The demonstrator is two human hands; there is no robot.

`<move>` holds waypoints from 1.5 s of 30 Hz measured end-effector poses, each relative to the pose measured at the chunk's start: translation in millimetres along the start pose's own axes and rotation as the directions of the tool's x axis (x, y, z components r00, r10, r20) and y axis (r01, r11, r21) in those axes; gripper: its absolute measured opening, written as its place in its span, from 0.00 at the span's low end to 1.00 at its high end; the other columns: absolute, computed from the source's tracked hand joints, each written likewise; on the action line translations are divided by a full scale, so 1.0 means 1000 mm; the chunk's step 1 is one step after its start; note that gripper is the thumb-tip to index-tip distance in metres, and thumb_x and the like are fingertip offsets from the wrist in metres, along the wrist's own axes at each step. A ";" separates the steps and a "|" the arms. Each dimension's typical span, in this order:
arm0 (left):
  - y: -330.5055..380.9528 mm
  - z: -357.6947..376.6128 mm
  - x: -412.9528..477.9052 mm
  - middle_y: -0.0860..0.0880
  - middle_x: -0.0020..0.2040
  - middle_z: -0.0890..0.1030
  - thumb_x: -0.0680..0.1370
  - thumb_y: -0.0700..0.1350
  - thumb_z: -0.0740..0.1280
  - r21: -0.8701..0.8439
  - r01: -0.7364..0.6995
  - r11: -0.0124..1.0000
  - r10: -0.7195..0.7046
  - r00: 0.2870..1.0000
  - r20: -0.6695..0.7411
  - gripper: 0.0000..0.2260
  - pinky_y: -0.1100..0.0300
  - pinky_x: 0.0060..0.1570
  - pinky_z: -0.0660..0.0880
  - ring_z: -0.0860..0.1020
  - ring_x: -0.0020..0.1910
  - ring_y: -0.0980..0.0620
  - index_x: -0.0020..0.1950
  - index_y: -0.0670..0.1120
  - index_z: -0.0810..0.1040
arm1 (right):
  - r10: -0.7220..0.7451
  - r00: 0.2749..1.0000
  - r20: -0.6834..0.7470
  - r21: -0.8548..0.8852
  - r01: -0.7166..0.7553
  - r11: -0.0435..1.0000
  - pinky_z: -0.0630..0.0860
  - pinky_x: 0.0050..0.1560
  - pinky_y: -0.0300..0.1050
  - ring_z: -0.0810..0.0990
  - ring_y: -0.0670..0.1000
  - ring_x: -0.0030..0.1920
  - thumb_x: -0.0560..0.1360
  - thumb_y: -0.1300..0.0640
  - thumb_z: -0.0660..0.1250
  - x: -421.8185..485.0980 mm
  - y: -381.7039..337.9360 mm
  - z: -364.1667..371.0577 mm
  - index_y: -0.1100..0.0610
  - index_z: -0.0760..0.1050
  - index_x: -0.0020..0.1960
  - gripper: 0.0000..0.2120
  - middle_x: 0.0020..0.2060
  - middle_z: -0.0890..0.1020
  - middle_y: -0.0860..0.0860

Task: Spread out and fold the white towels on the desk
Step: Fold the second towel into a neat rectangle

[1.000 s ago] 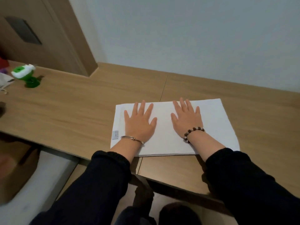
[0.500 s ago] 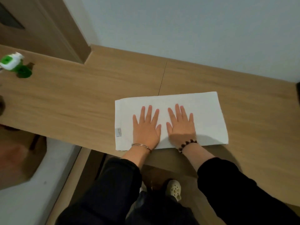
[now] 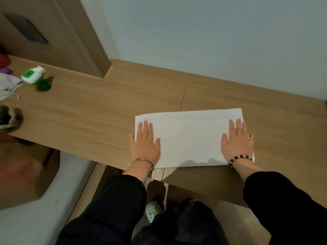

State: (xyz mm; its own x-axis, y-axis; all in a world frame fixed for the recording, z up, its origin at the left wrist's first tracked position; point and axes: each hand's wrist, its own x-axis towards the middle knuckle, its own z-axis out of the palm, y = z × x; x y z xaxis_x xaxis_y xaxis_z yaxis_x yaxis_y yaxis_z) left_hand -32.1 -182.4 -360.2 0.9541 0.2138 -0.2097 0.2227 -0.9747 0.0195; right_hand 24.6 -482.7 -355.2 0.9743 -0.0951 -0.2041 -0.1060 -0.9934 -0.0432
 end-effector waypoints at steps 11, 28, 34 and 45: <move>0.017 -0.065 0.049 0.47 0.73 0.59 0.78 0.49 0.61 0.091 -0.221 0.971 0.222 0.975 0.000 0.26 0.49 0.68 0.56 0.53 0.74 0.47 0.74 0.49 0.56 | -0.230 0.969 0.090 -0.125 0.240 0.963 0.38 0.73 0.57 0.39 0.57 0.76 0.78 0.60 0.52 0.026 -0.035 -0.032 0.54 0.40 0.77 0.33 0.77 0.41 0.56; 0.048 -0.084 0.133 0.48 0.47 0.77 0.69 0.45 0.70 -0.025 -0.205 0.978 0.189 0.838 0.512 0.08 0.59 0.41 0.72 0.76 0.49 0.46 0.47 0.47 0.76 | -0.453 0.716 0.532 0.011 0.529 0.848 0.80 0.42 0.47 0.79 0.55 0.43 0.71 0.63 0.64 0.115 -0.087 -0.085 0.61 0.75 0.52 0.10 0.48 0.79 0.56; 0.041 -0.093 0.126 0.49 0.50 0.79 0.72 0.43 0.64 -0.018 -0.249 0.968 0.234 0.881 0.410 0.12 0.59 0.40 0.70 0.77 0.50 0.46 0.54 0.51 0.77 | -0.428 0.694 0.579 -0.012 0.532 0.846 0.76 0.32 0.42 0.81 0.54 0.36 0.71 0.63 0.57 0.116 -0.095 -0.089 0.61 0.78 0.50 0.14 0.40 0.82 0.54; -0.059 -0.131 0.077 0.47 0.52 0.79 0.76 0.45 0.63 0.149 0.044 0.988 -0.068 0.984 0.163 0.09 0.57 0.41 0.68 0.78 0.51 0.44 0.56 0.49 0.75 | -0.631 0.674 0.384 -0.161 0.722 0.673 0.69 0.34 0.43 0.74 0.51 0.34 0.73 0.61 0.60 0.094 -0.186 -0.120 0.55 0.73 0.49 0.06 0.37 0.75 0.50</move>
State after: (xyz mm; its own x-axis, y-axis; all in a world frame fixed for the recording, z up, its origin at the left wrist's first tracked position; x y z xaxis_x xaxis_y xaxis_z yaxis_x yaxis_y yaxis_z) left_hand 54.7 -100.0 -249.6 0.8910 0.2664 -0.3675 0.2320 -0.9632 -0.1357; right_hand 159.8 -314.7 -249.3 0.6469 0.5875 -0.4862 0.6645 -0.7471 -0.0186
